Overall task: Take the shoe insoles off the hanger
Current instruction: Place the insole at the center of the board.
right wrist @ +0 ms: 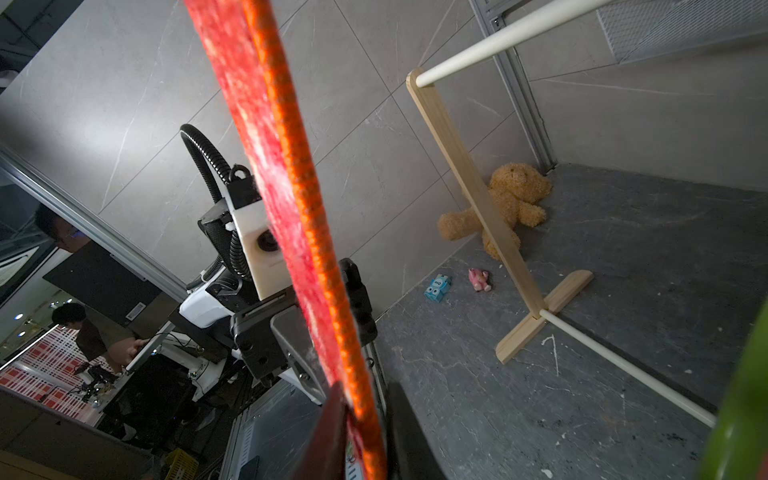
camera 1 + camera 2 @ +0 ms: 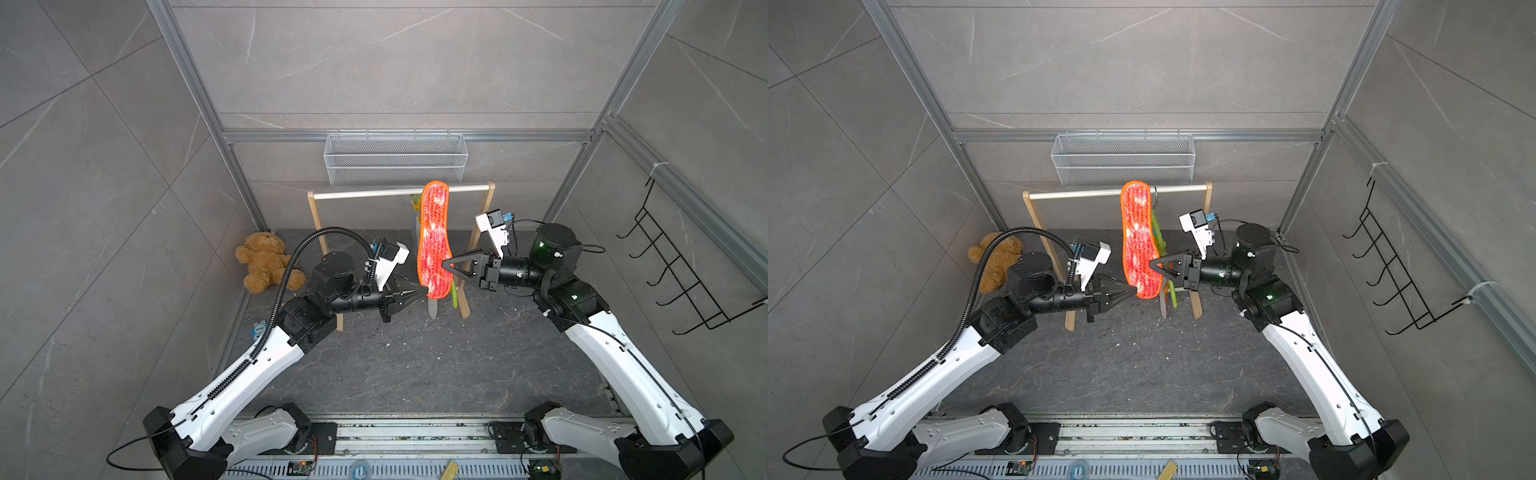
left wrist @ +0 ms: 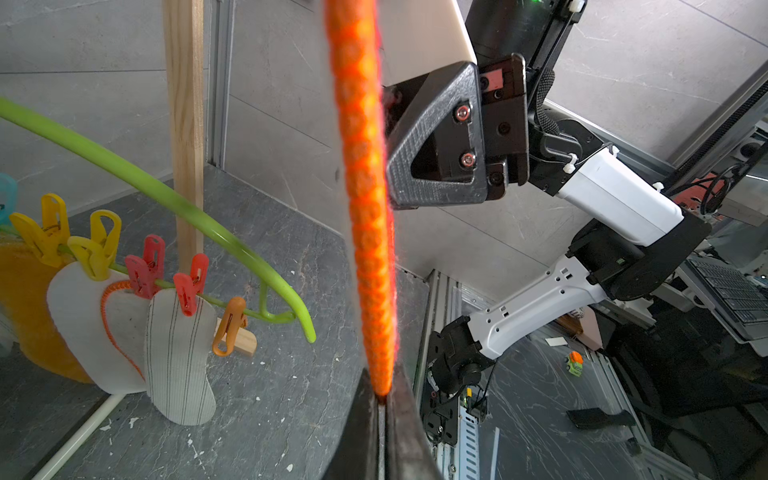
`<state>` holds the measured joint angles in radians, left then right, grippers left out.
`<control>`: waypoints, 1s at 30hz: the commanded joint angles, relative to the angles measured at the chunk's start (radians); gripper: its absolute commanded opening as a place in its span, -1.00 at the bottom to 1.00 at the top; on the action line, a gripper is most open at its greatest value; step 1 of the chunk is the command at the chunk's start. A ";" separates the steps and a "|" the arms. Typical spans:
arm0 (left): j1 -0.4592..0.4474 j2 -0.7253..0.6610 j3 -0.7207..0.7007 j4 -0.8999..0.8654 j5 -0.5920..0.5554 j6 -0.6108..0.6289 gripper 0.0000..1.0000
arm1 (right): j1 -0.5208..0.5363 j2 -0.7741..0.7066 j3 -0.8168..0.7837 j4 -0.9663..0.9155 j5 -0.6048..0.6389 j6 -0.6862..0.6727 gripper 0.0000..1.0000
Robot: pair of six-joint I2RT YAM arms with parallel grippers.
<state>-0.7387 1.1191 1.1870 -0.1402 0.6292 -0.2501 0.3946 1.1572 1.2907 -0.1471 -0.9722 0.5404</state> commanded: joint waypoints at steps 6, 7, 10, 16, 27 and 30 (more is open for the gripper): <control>0.007 -0.023 0.002 0.016 -0.026 0.008 -1.00 | 0.005 -0.023 0.033 -0.039 0.006 -0.038 -0.76; 0.007 -0.022 0.002 0.016 -0.029 0.007 -1.00 | 0.005 -0.024 0.033 -0.041 0.007 -0.041 -0.80; 0.007 -0.018 0.003 0.009 -0.057 0.011 -1.00 | 0.006 -0.025 0.033 -0.048 0.020 -0.049 -1.00; 0.007 -0.036 -0.017 0.012 -0.199 0.010 0.36 | 0.005 -0.036 0.038 -0.081 0.104 -0.081 -1.00; 0.007 -0.134 -0.111 0.033 -0.475 0.043 1.00 | -0.006 -0.117 0.048 -0.176 0.438 -0.174 -1.00; 0.007 -0.165 -0.158 0.055 -0.525 0.044 1.00 | -0.029 -0.133 0.052 -0.221 0.566 -0.173 -1.00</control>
<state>-0.7353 0.9901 1.0527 -0.1333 0.1951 -0.2306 0.3851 1.0420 1.3148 -0.3023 -0.5774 0.3985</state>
